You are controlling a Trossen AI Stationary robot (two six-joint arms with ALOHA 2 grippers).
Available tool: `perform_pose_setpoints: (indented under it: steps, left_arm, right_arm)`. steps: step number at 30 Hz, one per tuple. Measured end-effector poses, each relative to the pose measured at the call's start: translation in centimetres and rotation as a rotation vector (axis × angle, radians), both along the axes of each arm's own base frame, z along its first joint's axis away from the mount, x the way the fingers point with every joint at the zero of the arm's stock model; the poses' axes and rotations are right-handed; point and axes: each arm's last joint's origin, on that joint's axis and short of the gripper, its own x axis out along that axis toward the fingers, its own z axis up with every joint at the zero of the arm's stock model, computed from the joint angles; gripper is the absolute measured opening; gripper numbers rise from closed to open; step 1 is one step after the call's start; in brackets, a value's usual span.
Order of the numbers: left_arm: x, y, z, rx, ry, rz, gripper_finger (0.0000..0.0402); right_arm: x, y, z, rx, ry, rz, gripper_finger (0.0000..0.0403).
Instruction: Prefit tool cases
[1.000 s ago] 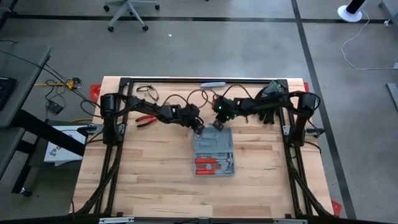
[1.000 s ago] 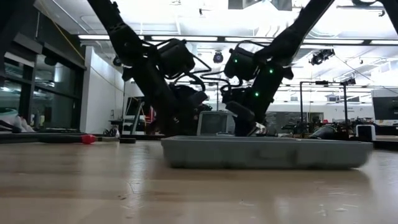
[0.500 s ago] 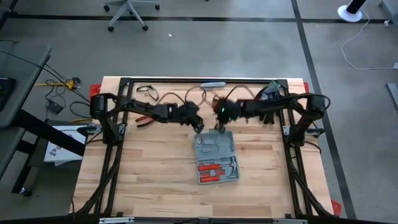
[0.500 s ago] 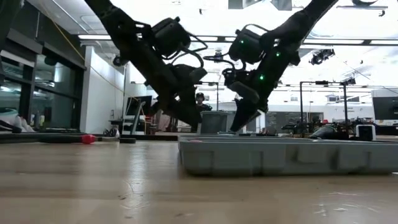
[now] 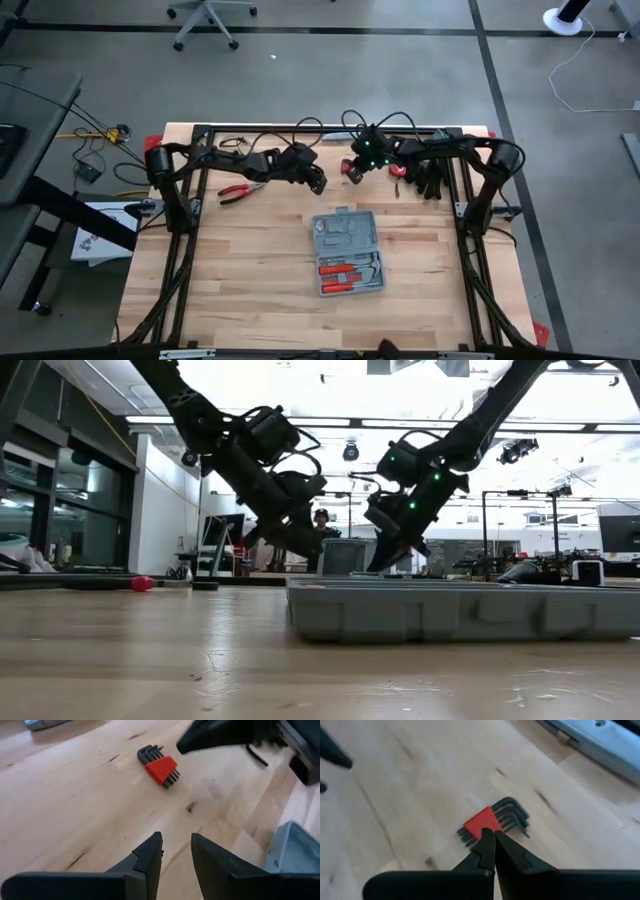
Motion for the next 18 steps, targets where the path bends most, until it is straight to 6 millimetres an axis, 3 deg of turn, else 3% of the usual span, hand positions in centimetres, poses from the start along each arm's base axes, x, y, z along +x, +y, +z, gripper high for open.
perform_pose_setpoints:
  steps: [11, 18]
  left_arm:
    - [-2.6, -2.3, -3.6, -0.126, -0.126, 0.035, 0.0092]
    - [-2.8, -2.4, -3.5, -0.141, -0.233, 0.054, 0.0088]
  right_arm:
    - [1.1, -0.7, -0.8, 0.006, 0.034, -0.003, 0.0]
    - [0.8, -1.0, -1.1, -0.011, 0.071, -0.044, 0.0]
